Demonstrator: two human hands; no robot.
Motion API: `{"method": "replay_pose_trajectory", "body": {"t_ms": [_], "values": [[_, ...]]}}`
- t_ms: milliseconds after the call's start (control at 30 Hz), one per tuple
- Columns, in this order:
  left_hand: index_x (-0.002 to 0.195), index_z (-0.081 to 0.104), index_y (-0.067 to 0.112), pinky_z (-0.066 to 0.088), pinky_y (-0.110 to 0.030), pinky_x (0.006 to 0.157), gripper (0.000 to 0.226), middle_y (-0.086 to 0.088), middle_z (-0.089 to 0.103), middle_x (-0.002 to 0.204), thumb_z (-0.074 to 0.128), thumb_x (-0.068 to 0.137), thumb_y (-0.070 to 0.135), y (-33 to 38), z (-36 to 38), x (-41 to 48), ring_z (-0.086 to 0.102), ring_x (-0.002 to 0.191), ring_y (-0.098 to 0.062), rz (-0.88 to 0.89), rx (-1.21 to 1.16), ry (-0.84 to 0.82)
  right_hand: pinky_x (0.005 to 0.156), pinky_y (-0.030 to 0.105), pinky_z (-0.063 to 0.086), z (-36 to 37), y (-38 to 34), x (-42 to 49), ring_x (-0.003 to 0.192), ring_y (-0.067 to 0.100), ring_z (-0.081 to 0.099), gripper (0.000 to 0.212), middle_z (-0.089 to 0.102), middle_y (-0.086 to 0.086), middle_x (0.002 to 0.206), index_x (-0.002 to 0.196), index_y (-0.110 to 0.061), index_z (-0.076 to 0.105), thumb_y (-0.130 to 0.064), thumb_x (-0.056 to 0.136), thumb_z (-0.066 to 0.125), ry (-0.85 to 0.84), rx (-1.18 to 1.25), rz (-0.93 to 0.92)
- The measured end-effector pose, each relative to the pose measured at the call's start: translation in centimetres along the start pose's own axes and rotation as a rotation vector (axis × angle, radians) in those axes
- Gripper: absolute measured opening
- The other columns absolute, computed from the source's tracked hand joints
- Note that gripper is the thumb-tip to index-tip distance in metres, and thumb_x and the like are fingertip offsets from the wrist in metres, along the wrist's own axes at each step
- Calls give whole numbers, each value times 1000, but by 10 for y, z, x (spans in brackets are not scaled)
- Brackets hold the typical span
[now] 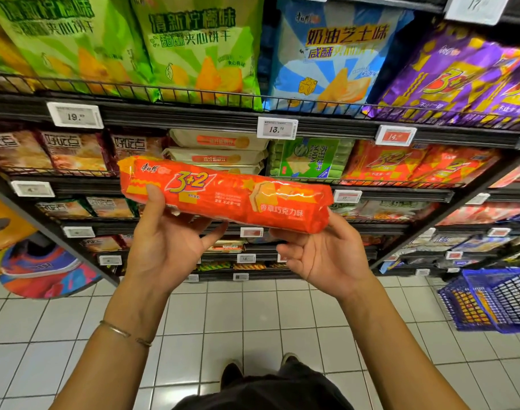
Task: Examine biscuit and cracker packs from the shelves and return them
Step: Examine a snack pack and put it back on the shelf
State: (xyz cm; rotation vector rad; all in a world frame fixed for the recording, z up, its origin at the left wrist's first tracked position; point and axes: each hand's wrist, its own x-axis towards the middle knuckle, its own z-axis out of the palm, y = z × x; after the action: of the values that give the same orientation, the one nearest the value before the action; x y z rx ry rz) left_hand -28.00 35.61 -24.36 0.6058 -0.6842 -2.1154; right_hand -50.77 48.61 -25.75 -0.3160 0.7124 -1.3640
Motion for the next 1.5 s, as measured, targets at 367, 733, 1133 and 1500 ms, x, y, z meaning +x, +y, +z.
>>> {"method": "replay_pose_trajectory", "body": {"t_ms": [367,733,1133,1500], "values": [[150,34,4,59,-39,89,126,-6,71,118,103,52,41,3,16,1,70,110,-23,334,358,-126,84,49,59,-20,27,16,108,34,75,42,77,8,118,137,-26,61,-50,104,51,466,-339,211],[165,14,28,49,-23,107,132,11,34,165,99,65,15,-5,38,-10,41,150,-12,439,871,-466,91,46,59,-23,32,26,113,33,72,48,72,16,129,137,-16,61,-46,101,53,310,-152,121],[151,45,16,61,-35,85,91,-13,69,131,94,74,30,30,5,4,73,108,-24,118,521,-320,96,52,58,-43,16,19,128,37,63,63,64,19,140,143,-13,55,-2,82,70,197,116,-332],[122,66,32,59,-41,99,73,-5,71,123,92,56,19,41,-28,11,68,120,-29,254,738,-188,97,43,57,-49,7,12,108,28,67,76,70,12,110,136,-12,47,16,66,48,201,-38,-490]]}}
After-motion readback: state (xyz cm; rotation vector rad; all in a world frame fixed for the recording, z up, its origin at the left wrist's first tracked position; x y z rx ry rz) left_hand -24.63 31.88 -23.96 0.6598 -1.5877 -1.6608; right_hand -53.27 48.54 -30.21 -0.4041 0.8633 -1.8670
